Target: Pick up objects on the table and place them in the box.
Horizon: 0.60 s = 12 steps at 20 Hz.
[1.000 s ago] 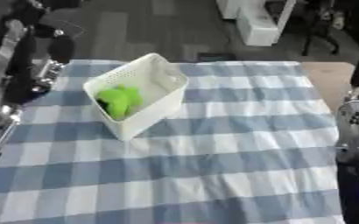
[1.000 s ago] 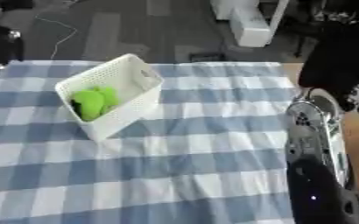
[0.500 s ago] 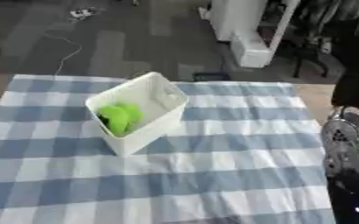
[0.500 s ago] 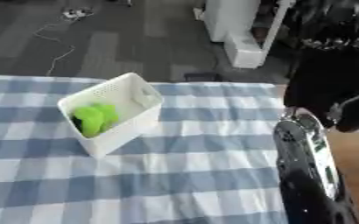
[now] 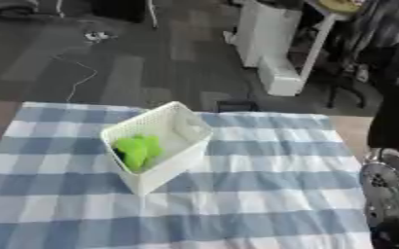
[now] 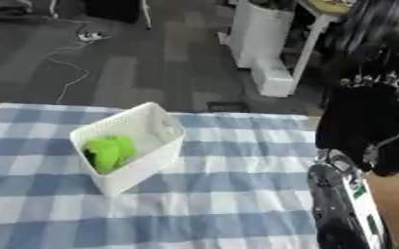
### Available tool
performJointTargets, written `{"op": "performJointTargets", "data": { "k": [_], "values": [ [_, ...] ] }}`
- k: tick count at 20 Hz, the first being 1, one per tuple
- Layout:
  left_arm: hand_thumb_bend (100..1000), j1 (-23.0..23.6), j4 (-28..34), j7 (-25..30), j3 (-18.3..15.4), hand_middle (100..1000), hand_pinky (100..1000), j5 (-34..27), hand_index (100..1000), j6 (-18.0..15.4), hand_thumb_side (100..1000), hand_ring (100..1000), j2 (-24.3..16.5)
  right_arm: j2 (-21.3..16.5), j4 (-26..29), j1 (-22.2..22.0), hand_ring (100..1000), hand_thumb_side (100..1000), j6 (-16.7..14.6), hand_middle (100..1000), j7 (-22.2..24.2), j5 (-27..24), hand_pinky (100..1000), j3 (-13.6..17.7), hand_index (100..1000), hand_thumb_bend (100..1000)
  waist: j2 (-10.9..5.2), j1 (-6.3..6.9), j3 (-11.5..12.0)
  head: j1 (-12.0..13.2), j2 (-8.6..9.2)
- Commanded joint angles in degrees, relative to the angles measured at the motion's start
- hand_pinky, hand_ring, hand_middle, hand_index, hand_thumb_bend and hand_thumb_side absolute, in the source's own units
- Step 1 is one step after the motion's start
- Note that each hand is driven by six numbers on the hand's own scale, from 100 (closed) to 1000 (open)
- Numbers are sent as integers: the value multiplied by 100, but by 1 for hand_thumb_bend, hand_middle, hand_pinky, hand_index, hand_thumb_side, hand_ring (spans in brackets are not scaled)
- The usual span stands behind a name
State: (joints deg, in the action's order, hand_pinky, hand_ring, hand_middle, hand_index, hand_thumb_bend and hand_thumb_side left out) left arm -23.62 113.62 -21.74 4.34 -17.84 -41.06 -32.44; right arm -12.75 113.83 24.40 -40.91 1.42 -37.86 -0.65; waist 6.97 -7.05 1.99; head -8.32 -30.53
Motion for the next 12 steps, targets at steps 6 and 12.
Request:
{"op": "performJointTargets", "data": {
  "k": [6, 12],
  "values": [
    [100, -10, 97, 403, -88, 389, 371, -545, 559, 55, 844, 288, -137, -60, 76, 125, 483, 960, 4, 593, 64, -72, 345, 8, 719, 100, -48, 62, -16, -18, -110],
    [100, -33, 97, 565, -134, 391, 379, -716, 560, 131, 844, 292, -128, -83, 76, 127, 483, 959, -1, 592, 99, -97, 345, -4, 717, 100, -63, 67, -4, -4, -229]
  ]
}}
